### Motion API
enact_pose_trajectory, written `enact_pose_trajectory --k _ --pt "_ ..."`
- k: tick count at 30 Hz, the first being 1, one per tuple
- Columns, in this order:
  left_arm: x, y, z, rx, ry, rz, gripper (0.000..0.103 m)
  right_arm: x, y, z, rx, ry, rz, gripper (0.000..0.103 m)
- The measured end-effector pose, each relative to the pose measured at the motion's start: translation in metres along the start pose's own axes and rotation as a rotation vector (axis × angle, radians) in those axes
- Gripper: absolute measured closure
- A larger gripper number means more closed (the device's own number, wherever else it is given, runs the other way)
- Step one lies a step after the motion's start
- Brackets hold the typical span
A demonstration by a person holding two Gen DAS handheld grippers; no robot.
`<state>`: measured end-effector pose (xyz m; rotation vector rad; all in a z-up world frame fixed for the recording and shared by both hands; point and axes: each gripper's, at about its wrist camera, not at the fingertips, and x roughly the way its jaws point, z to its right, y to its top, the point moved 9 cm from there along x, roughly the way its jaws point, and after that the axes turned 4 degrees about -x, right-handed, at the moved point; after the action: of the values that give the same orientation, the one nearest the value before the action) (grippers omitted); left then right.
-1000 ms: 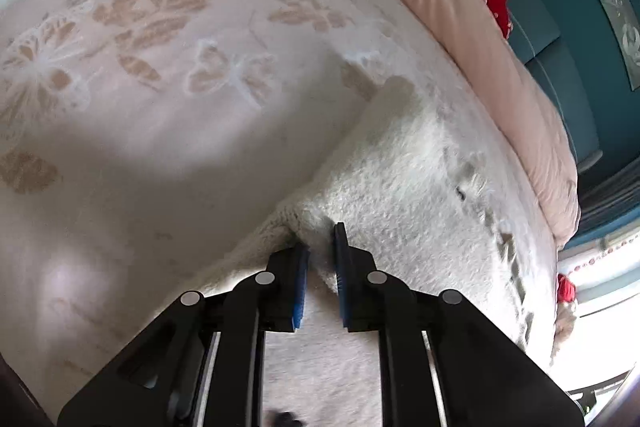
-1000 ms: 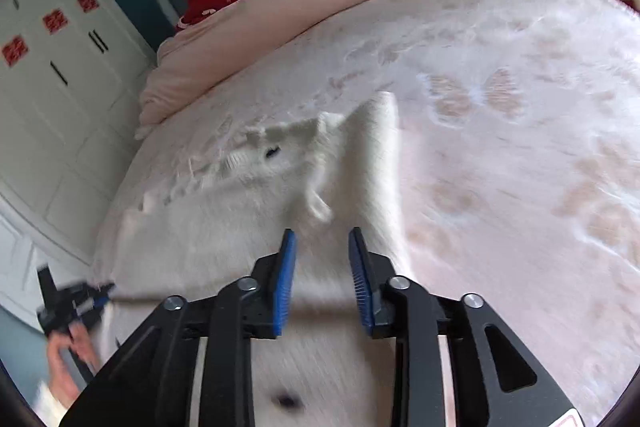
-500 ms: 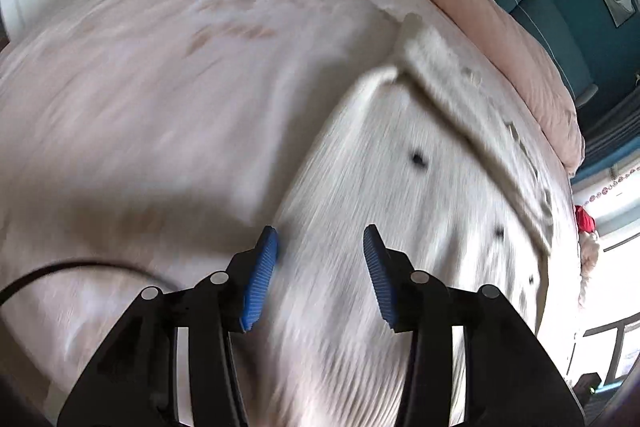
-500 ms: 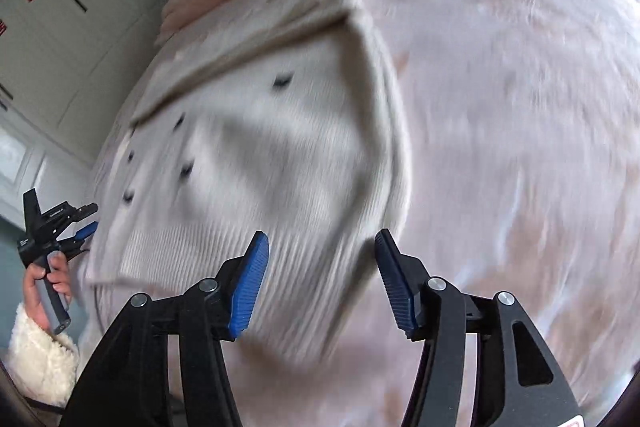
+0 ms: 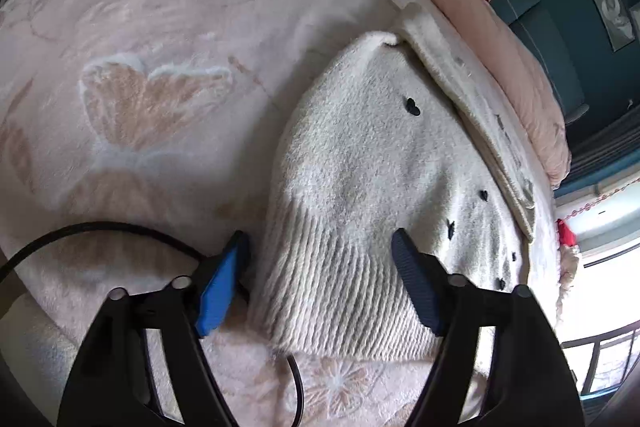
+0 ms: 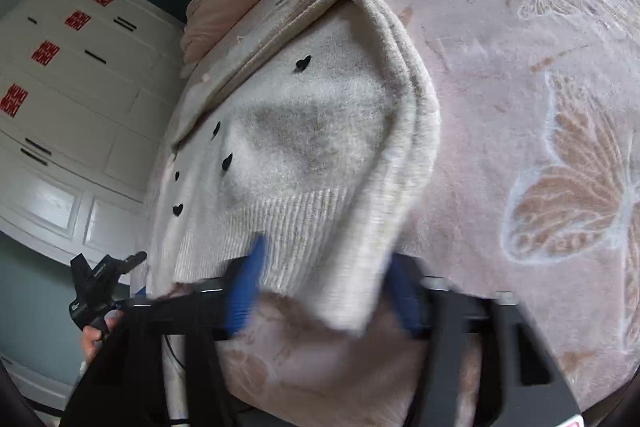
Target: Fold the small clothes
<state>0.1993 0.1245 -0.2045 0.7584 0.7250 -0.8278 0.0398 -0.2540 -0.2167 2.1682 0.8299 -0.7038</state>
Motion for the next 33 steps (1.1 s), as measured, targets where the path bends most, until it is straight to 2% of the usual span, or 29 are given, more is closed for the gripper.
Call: enact_pose_trajectory --k 1,2,3,4,6,10,14,17,20,23,26,28,30,31,32,33 --pt "0.002 -0.001 0.006 0.024 -0.014 -0.015 0.063 0.001 0.001 0.000 0.011 0.006 -0.009 0.093" --pt "0.005 -0.001 0.009 0.043 -0.020 -0.039 0.070 -0.002 0.004 0.000 0.027 0.013 0.003 0.093" --pt "0.008 -0.001 0.011 0.048 -0.015 -0.059 0.089 -0.006 0.008 -0.003 0.027 0.018 0.024 0.093" --pt "0.008 -0.001 0.013 0.040 -0.022 -0.069 0.093 -0.012 0.011 -0.006 0.023 0.019 0.044 0.094" --pt "-0.003 0.000 0.017 0.029 -0.038 -0.062 0.096 -0.029 0.019 -0.013 0.015 0.027 0.083 0.095" --pt "-0.043 -0.007 0.030 0.068 -0.097 -0.033 0.096 -0.067 0.022 -0.017 -0.001 0.024 0.121 0.095" --pt "-0.077 -0.040 0.030 0.106 -0.134 -0.090 0.097 -0.104 0.001 -0.007 -0.044 -0.033 0.100 0.096" --pt "-0.091 -0.085 0.010 0.137 -0.106 -0.168 0.097 -0.132 -0.031 0.011 -0.057 -0.087 0.061 0.096" --pt "-0.087 -0.119 -0.007 0.148 -0.076 -0.228 0.096 -0.144 -0.068 0.034 -0.055 -0.145 -0.011 0.095" --pt "-0.076 -0.134 -0.015 0.154 -0.046 -0.205 0.091 -0.131 -0.089 0.044 -0.060 -0.158 -0.065 0.093" --pt "-0.070 -0.119 -0.018 0.110 -0.012 -0.148 0.089 -0.114 -0.084 0.038 -0.086 -0.179 -0.096 0.088" --pt "-0.067 -0.107 -0.020 0.105 0.020 -0.118 0.077 -0.107 -0.081 0.034 -0.114 -0.188 -0.113 0.086" --pt "-0.065 -0.098 -0.022 0.103 0.043 -0.099 0.066 -0.099 -0.081 0.036 -0.125 -0.214 -0.136 0.074" --pt "-0.063 -0.097 -0.023 0.097 0.048 -0.094 0.062 -0.096 -0.083 0.037 -0.123 -0.225 -0.151 0.059" --pt "-0.061 -0.099 -0.025 0.093 0.046 -0.094 0.060 -0.094 -0.083 0.042 -0.112 -0.255 -0.159 0.053" --pt "-0.060 -0.100 -0.028 0.086 0.046 -0.105 0.049 -0.094 -0.085 0.045 -0.107 -0.264 -0.164 0.053"
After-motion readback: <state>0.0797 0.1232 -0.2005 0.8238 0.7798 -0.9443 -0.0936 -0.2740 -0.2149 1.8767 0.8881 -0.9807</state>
